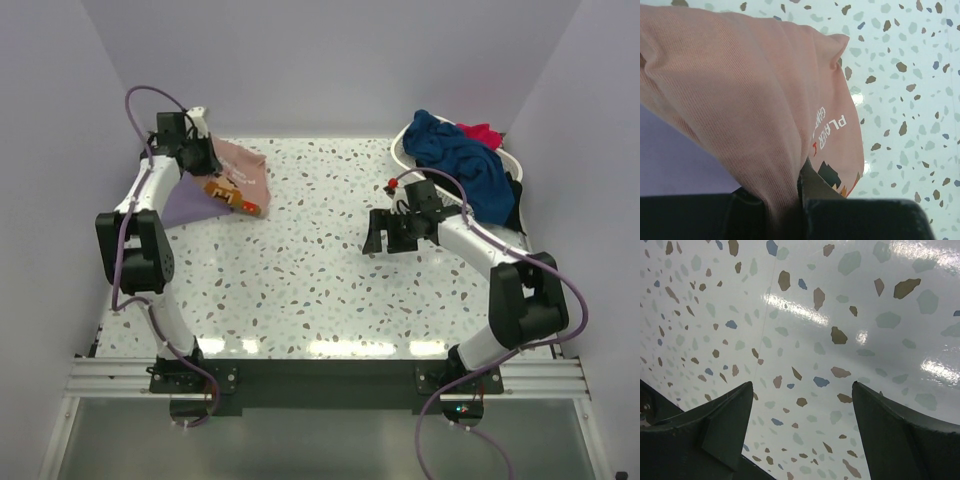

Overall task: Fold and stack the t-shirts
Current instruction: Neatly place the folded tshirt to the corner

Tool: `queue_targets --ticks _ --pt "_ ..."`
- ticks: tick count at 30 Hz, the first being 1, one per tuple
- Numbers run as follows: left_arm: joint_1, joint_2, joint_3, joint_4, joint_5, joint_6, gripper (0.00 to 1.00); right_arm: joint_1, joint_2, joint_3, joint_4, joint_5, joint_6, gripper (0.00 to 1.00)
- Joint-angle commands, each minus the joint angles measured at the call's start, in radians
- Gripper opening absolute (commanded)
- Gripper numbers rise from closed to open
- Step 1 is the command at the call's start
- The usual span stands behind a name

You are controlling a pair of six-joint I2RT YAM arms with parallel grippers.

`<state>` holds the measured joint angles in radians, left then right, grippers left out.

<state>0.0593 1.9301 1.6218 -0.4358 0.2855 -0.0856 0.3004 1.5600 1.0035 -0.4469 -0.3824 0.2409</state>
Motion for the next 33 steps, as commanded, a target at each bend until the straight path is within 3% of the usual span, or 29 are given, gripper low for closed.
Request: queue_targets --ticks 1,10,20,33 --pt "0.043 -0.011 0.090 -0.018 0.037 0.040 0.00 0.003 -0.046 -0.008 0.031 -0.047 -0.012 0.83" --pt "0.135 -0.031 0.107 -0.003 0.064 0.044 0.00 0.002 -0.057 -0.011 0.039 -0.062 -0.009 0.83" --pt "0.237 -0.140 -0.017 0.104 0.118 0.014 0.00 0.002 -0.064 -0.017 0.042 -0.078 -0.008 0.83" --pt "0.298 -0.092 -0.099 0.164 0.095 0.000 0.00 0.003 -0.075 -0.025 0.042 -0.088 -0.011 0.83"
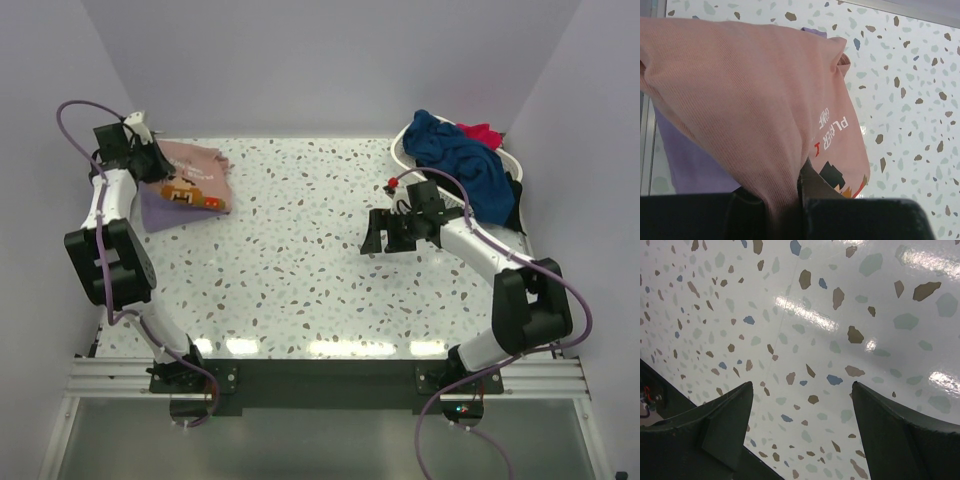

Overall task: Fold and stack the t-shirts
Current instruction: Neatly place the folded tshirt to the corner

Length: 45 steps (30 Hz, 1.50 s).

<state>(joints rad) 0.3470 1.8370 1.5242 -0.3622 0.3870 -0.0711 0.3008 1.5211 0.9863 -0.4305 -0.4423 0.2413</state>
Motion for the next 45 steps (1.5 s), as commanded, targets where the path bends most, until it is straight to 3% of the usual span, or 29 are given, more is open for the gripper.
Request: queue_targets --ticks 1,11,12,13,15,16,24,27,31,36,45 --pt "0.010 0.010 -0.009 0.095 -0.017 -0.013 0.00 0.003 -0.038 -0.008 0.027 -0.029 -0.011 0.83" --pt "0.015 0.088 -0.019 0.123 -0.229 -0.027 0.00 0.003 -0.045 -0.009 0.027 -0.041 -0.013 0.83" --pt "0.017 0.091 -0.015 0.118 -0.250 -0.035 0.09 0.003 -0.048 -0.011 0.027 -0.041 -0.013 0.83" --pt "0.015 0.094 0.000 0.103 -0.311 -0.044 0.38 0.003 -0.050 -0.011 0.027 -0.041 -0.014 0.84" --pt "0.017 0.084 0.016 0.083 -0.373 -0.070 0.72 0.003 -0.049 -0.012 0.029 -0.041 -0.013 0.84" --pt "0.015 0.052 0.017 0.088 -0.425 -0.078 1.00 0.003 -0.047 -0.011 0.027 -0.041 -0.014 0.84" --pt "0.000 -0.279 -0.096 0.092 -0.680 -0.219 1.00 0.003 -0.055 0.011 0.016 -0.024 -0.014 0.86" --pt "-0.058 -0.399 -0.177 0.101 -0.824 -0.207 1.00 0.003 -0.067 0.011 0.015 -0.012 -0.014 0.86" --pt "-0.240 -0.472 -0.225 0.050 -0.951 -0.179 1.00 0.001 -0.087 0.015 0.015 0.020 -0.007 0.91" --pt "-0.439 -0.522 -0.278 -0.018 -0.978 -0.225 1.00 0.001 -0.108 0.026 0.018 0.036 -0.011 0.96" --pt "-0.799 -0.571 -0.410 -0.015 -0.823 -0.271 1.00 0.001 -0.133 0.022 0.050 0.039 -0.002 0.98"
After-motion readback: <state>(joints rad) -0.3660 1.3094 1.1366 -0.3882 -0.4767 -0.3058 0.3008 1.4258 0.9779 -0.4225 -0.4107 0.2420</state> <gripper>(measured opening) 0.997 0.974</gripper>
